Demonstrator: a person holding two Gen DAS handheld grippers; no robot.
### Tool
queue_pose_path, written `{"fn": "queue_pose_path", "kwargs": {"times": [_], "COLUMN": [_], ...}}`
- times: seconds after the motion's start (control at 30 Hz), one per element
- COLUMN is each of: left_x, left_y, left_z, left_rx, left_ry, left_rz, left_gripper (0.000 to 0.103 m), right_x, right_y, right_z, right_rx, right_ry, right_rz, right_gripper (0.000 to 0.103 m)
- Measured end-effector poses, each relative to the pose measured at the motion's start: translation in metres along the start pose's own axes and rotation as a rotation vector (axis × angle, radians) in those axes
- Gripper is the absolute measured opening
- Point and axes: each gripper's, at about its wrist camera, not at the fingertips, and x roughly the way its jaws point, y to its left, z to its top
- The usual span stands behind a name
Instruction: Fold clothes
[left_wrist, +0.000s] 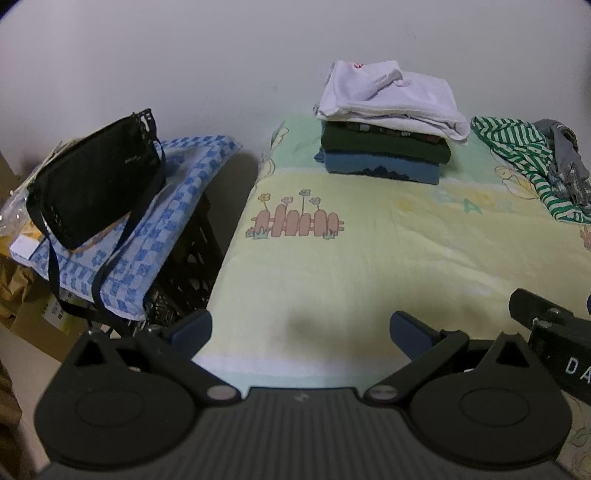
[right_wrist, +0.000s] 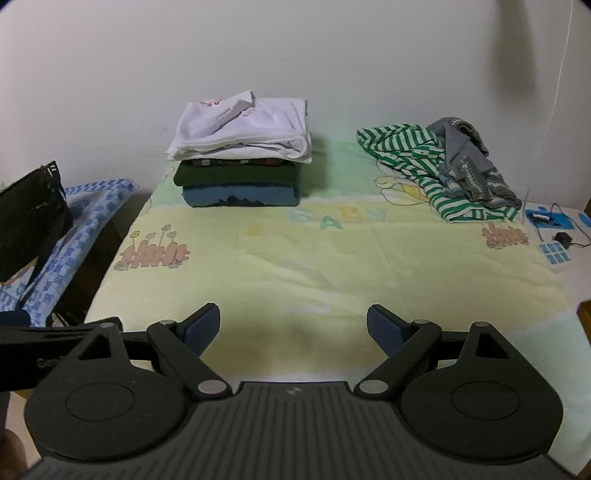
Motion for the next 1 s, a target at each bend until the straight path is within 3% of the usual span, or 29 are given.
{"fn": "queue_pose_path", "kwargs": {"times": [1.0], "left_x": [0.005], "left_y": [-0.014], "left_z": [-0.016], "left_rx": [0.014], "left_ry": [0.021], "left_rz": [0.027], "left_gripper": [0.102], "right_x": [0.005], "right_y": [-0.014], "right_z": [-0.010], "right_rx": [0.025], "right_ry": [-0.010], "right_rz": [0.014], "right_gripper": [0.089]}}
